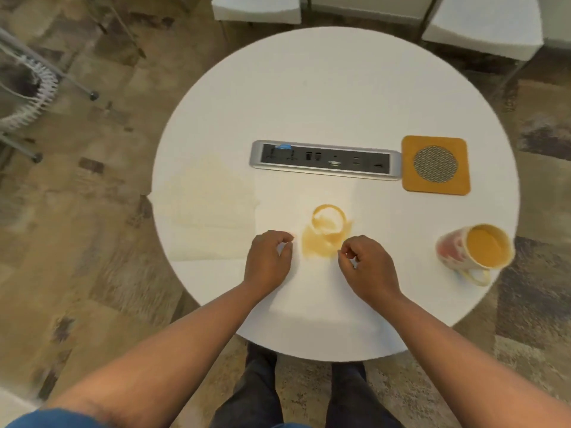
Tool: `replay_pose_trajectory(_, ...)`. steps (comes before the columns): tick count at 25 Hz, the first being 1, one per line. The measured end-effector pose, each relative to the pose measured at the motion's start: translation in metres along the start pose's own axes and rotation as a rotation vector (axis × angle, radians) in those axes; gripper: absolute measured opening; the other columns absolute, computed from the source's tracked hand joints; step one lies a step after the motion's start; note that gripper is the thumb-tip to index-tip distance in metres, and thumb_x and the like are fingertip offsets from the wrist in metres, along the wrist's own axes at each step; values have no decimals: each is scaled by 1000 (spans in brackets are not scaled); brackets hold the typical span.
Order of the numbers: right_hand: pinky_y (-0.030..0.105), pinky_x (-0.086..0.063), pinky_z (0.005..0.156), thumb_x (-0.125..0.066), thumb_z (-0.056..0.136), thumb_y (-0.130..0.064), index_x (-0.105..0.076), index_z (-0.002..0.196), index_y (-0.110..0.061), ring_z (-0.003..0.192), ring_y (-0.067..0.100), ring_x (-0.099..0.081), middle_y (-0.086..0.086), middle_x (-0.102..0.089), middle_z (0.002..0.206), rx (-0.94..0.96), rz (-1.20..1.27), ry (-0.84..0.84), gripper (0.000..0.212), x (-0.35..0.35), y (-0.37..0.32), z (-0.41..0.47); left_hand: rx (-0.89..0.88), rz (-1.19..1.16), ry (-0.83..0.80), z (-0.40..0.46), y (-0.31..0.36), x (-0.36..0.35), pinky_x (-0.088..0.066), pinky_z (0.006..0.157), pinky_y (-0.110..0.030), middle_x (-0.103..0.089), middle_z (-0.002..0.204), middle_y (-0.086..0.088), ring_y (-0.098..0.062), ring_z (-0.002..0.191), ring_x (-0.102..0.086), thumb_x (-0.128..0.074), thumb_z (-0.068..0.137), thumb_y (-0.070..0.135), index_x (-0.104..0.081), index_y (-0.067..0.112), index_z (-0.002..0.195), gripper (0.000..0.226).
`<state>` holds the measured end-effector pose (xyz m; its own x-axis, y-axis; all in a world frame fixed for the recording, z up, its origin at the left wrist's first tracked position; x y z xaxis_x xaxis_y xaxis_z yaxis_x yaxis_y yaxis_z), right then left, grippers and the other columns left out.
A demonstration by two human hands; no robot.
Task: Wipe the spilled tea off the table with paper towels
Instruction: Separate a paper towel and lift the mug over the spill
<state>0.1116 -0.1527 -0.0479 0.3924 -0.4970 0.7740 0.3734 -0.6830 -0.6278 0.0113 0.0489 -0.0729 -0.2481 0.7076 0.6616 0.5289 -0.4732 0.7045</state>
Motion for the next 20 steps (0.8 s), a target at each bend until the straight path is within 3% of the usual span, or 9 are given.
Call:
replay_pose_trajectory(3,35,-46,60,-63,85,-13,-57,77,-20,71,16,-52,-7,-57,75,129,7,-127,12,-44,-49,21,34,94,35,-4,-48,39,-41,94,-28,-70,120,-4,-27,114,-59,-63,96,12,-71,11,116,21)
replay_pose_trajectory(5,33,-47,67,-63,86,-14,-64,88,-19,79,18,-57,-5,-62,86,158,27,-224,5,-74,-72,31,-3,190,48,-11,-72,57,-38,102,-31,-67,126,-9,-32,121,-57,-66,94,10,-71,9,119,26)
replay_pose_trajectory(9,34,-49,81,-65,87,-21,-63,115,-18,92,21,-63,2,-64,109,48,41,-379,29,-127,-102,47,-103,299,82,-17,-106,80,-40,107,-44,-61,134,-18,-40,127,-53,-77,87,8,-70,2,124,38)
replay_pose_trajectory(12,33,-51,82,-69,82,-21,-63,113,-19,82,16,-63,0,-63,106,-112,147,-377,31,-147,-117,55,-78,258,52,-13,-119,84,-46,104,-47,-63,132,-18,-40,125,-53,-76,89,10,-70,2,125,37)
replay_pose_trajectory(16,34,-50,80,-67,77,-16,-63,104,-15,87,24,-61,2,-65,97,-189,131,-326,27,-155,-124,60,-138,248,89,-5,-118,88,-48,93,-39,-71,118,-18,-43,113,-61,-73,89,1,-79,1,103,15)
replay_pose_trajectory(20,37,-51,86,-67,79,-22,-59,119,-16,94,23,-62,2,-61,108,-268,215,-351,42,-156,-122,58,-154,261,116,5,-110,98,-50,86,-44,-72,103,-8,-33,97,-61,-61,96,4,-74,4,97,12)
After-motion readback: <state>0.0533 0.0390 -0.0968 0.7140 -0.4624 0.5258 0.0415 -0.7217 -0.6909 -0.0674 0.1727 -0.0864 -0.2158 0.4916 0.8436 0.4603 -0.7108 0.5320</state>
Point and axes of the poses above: each hand's wrist, its own z-axis towards the middle knuckle, its own x-axis out of the back of the hand, y = z × x, the point moved 6 cm from there along z, towards the middle knuckle
